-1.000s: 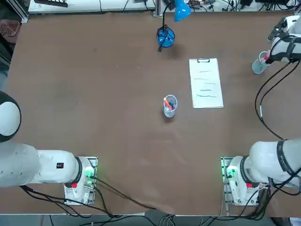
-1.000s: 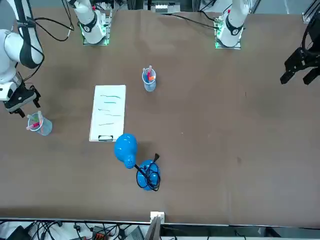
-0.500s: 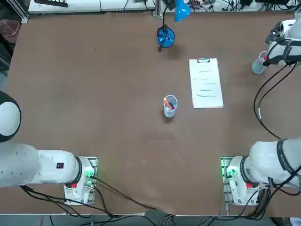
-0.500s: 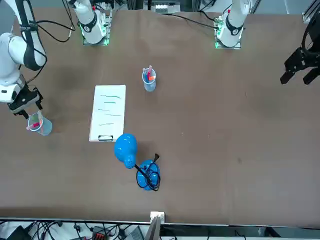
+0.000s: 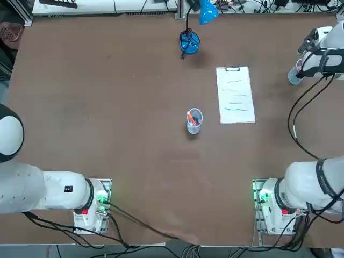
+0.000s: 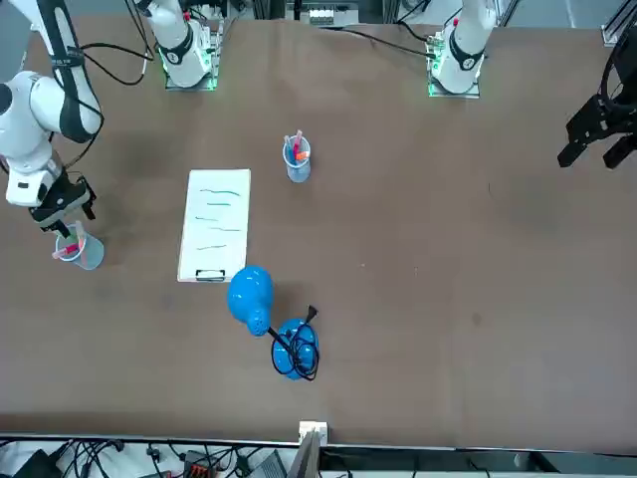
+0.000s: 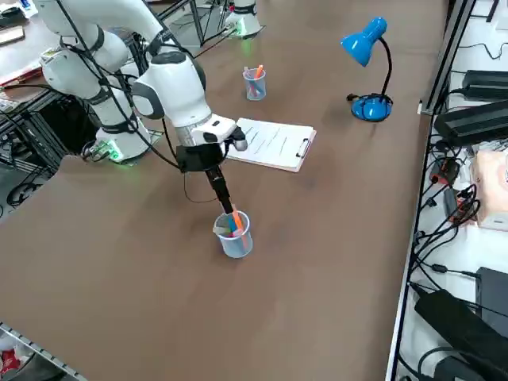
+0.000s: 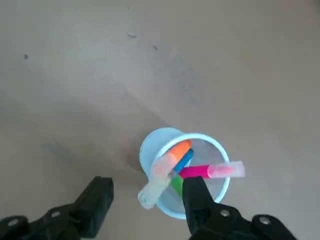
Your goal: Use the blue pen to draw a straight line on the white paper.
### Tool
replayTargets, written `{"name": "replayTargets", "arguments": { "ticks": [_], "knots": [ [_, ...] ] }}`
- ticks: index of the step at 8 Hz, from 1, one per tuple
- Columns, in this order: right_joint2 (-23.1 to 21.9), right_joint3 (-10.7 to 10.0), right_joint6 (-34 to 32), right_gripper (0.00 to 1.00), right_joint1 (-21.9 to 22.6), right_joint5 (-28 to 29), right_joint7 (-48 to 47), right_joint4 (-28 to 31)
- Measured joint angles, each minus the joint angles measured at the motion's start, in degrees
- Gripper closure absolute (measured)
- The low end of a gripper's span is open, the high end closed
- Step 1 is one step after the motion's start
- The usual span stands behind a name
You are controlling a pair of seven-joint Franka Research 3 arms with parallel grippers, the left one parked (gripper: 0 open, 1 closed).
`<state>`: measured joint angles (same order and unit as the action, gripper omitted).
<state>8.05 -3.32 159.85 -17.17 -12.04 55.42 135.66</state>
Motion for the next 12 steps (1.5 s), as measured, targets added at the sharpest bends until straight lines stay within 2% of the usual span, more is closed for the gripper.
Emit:
{"name": "replayTargets", "arguments": {
  "ticks": [5,8,12],
  "knots": [
    [2.87,-0.01,4.84,0.18,0.14,-2.06,-0.18,0.04],
    [3.28,-0.31,5.13,0.19,-0.08,-2.87,-0.20,0.04],
    [3.37,-0.52,5.31,0.27,-1.66,-4.02,-0.20,0.00]
  ]
}}
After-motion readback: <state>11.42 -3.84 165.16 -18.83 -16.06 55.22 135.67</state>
